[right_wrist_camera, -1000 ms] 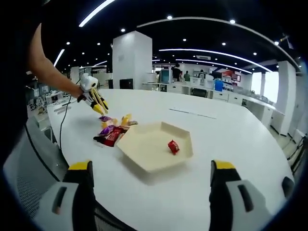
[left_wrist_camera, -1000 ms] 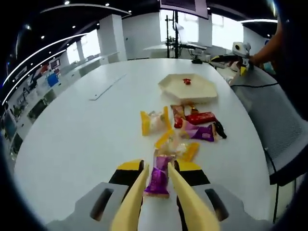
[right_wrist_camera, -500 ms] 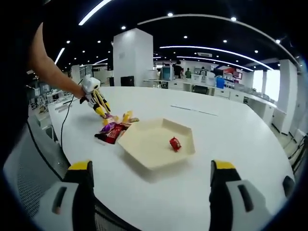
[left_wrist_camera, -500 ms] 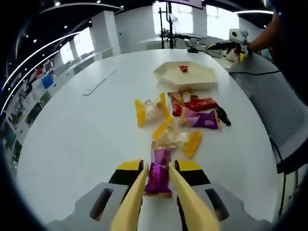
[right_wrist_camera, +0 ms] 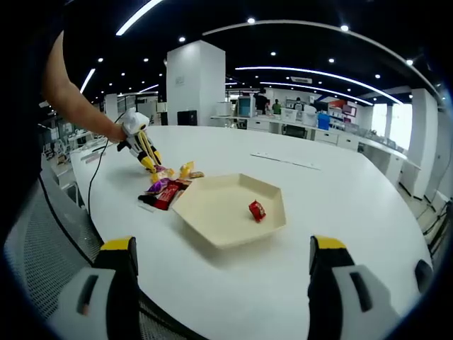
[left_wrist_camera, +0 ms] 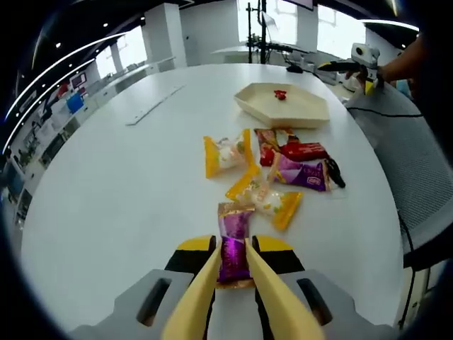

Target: Place the target food into the container with the food tongs after gripping and lifting it, then release it inside without dropping or visibly crushing the food.

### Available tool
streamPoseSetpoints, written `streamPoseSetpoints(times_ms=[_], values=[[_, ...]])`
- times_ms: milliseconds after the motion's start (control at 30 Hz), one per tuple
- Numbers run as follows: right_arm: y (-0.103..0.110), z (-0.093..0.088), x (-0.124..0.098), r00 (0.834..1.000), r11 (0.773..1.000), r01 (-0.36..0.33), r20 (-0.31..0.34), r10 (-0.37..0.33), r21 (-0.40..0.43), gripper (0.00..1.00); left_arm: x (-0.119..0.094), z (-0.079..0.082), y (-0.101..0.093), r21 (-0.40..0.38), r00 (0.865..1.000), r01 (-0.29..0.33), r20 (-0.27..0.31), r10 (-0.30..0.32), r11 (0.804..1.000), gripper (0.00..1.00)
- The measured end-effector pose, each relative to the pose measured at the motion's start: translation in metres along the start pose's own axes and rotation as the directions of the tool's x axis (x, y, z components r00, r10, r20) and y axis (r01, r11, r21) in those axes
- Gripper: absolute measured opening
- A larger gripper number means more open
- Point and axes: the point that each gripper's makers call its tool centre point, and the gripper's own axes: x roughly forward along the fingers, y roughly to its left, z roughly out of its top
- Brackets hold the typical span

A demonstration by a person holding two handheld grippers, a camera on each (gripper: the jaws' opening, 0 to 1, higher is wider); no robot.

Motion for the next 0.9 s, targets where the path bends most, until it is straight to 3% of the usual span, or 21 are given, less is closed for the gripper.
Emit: streamPoseSetpoints(times_ms=[167,433,900], values=[[0.0,0.001,0.0,1.0,1.0,0.002,0.004,-0.002,0.002,1.0,-0.001,-0.001,0.004,-0.031,1.0,-0.024,0.0,0.024,0.999,0.16],[0.0,0.001,0.0,1.0,1.0,0.0,0.007,0.0,0.001,1.0,-0.006,0.0,0.002,-0.051,1.0,-0.015,-0.018,0.014,0.999,0.17],[0.0,0.001,0.0,1.0,1.0,-0.002,0.009,0.003,-0.012,1.0,-0.029,0.034,0.009,-0.072,1.0,-0.003,0.003,0.003,0.997,0.17]])
